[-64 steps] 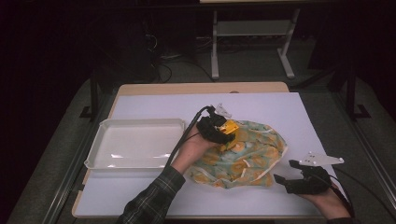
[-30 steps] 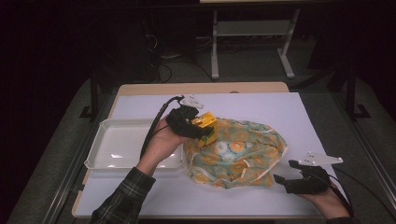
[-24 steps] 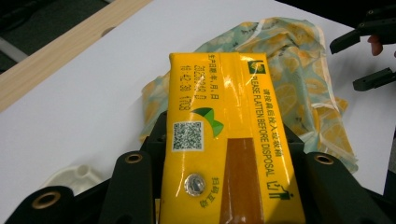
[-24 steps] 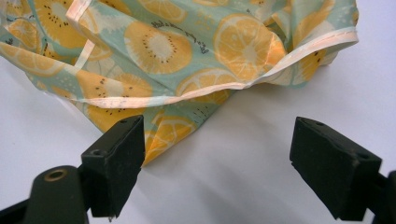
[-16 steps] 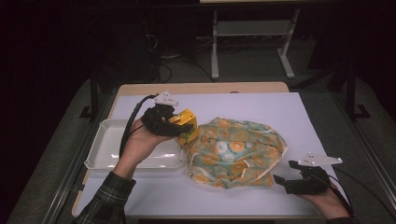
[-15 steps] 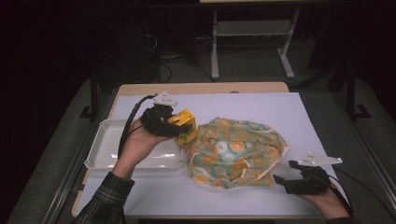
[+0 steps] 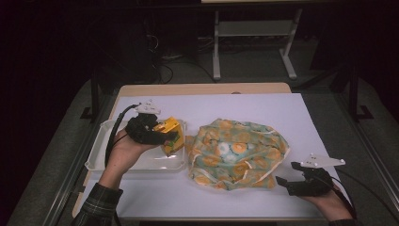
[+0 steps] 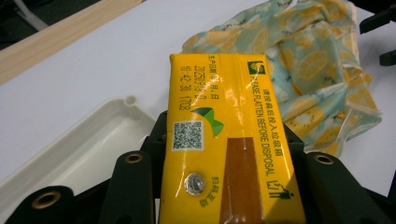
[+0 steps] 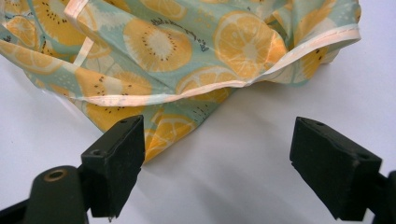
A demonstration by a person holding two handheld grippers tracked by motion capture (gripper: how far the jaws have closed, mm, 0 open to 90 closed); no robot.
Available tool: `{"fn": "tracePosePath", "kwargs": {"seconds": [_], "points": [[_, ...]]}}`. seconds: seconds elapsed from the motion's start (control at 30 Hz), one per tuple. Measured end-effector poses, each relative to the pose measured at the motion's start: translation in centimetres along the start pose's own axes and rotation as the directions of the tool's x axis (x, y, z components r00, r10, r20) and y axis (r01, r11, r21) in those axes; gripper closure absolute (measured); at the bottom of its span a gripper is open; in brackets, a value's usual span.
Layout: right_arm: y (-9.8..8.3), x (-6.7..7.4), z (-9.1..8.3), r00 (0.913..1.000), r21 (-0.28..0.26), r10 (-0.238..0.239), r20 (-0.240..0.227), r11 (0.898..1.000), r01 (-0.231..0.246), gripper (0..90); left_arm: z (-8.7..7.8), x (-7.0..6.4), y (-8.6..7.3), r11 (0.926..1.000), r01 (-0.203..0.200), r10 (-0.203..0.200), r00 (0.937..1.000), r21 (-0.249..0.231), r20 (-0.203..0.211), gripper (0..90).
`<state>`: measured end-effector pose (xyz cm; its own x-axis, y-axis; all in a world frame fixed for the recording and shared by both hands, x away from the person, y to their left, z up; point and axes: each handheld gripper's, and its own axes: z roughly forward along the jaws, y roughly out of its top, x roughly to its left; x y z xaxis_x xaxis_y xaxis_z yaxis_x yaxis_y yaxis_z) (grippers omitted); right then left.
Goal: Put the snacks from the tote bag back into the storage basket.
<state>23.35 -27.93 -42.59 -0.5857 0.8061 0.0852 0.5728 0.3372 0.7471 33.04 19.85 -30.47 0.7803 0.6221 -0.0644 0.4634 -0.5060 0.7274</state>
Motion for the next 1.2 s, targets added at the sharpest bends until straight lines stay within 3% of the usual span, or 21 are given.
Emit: {"fn": "tracePosePath", "kwargs": {"seconds": [0.3, 0.63, 0.93, 1.2], "points": [[0.0, 0.0, 0.0, 1.0000, -0.004, -0.002, 0.001, 1.000, 0.002, 17.4, -0.5, 1.4, -2.2, 0.9998, -0.019, 0.019, 0.9998, 0.004, 0.000, 53.9], [0.0, -0.1, 0.0, 1.0000, 0.001, -0.002, 0.004, 1.000, 0.002, 17.4, 0.3, 2.7, -4.5, 0.9996, -0.018, 0.019, 0.9998, 0.022, -0.008, 53.8], [0.0, -0.1, 0.0, 1.0000, 0.002, -0.004, 0.006, 1.000, 0.004, 17.4, 1.2, 3.4, -5.6, 0.9989, -0.029, 0.029, 0.9996, 0.038, -0.007, 53.7], [-0.1, -0.1, 0.0, 1.0000, 0.004, -0.008, 0.003, 1.000, 0.008, 17.4, 1.5, 3.7, -6.4, 0.9994, -0.002, 0.003, 0.9998, 0.033, -0.019, 53.6]]}}
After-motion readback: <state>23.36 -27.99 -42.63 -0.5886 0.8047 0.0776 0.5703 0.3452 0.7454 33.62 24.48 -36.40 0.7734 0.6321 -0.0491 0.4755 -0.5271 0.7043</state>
